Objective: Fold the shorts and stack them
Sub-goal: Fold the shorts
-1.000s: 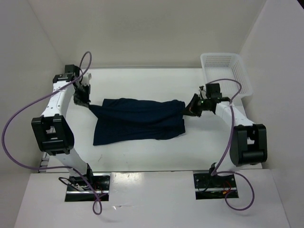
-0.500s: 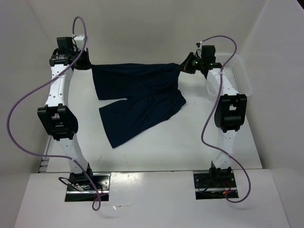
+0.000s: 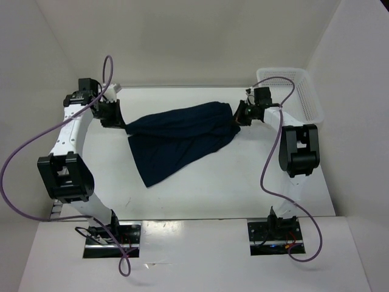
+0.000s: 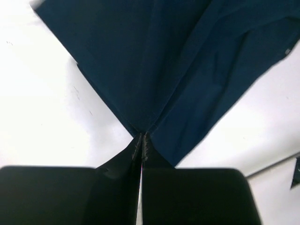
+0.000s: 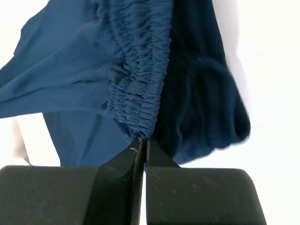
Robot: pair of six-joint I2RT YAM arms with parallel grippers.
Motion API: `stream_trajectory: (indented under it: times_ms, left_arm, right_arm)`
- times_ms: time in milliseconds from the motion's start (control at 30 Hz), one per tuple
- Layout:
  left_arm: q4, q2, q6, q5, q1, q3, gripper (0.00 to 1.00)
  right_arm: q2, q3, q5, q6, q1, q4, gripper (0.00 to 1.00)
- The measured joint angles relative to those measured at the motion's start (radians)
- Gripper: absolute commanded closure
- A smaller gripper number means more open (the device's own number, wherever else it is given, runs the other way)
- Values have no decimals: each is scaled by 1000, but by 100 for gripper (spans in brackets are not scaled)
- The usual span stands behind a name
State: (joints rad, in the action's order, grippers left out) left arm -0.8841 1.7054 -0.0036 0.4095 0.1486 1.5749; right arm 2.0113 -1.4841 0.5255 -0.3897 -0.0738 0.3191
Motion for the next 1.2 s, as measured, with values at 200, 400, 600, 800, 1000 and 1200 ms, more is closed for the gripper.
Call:
stream_trajectory:
  times_ms: [200, 400, 600, 800, 1000, 1200]
  left_arm:
    - [-122, -63, -1, 42, 0, -4, 98]
    - [-230, -69, 0, 77, -8, -5, 98]
    - [-289, -46, -2, 53, -80, -296, 97]
    - [-326, -29, 0, 28, -215, -386, 81]
    - [-302, -16, 0, -53, -276, -456, 63]
    - [-269, -15, -1, -117, -289, -443, 55]
  right_arm:
    - [-114, 119, -18, 6, 28, -3, 100]
    - [-230, 202, -28, 13, 46, -21, 100]
    - [-234, 289, -28, -6, 110, 7, 100]
    - [-224, 347, -50, -39, 187, 49, 38]
    - [-224, 381, -58, -38, 188, 55, 14]
    - [-257, 419, -70, -72, 150, 23, 8]
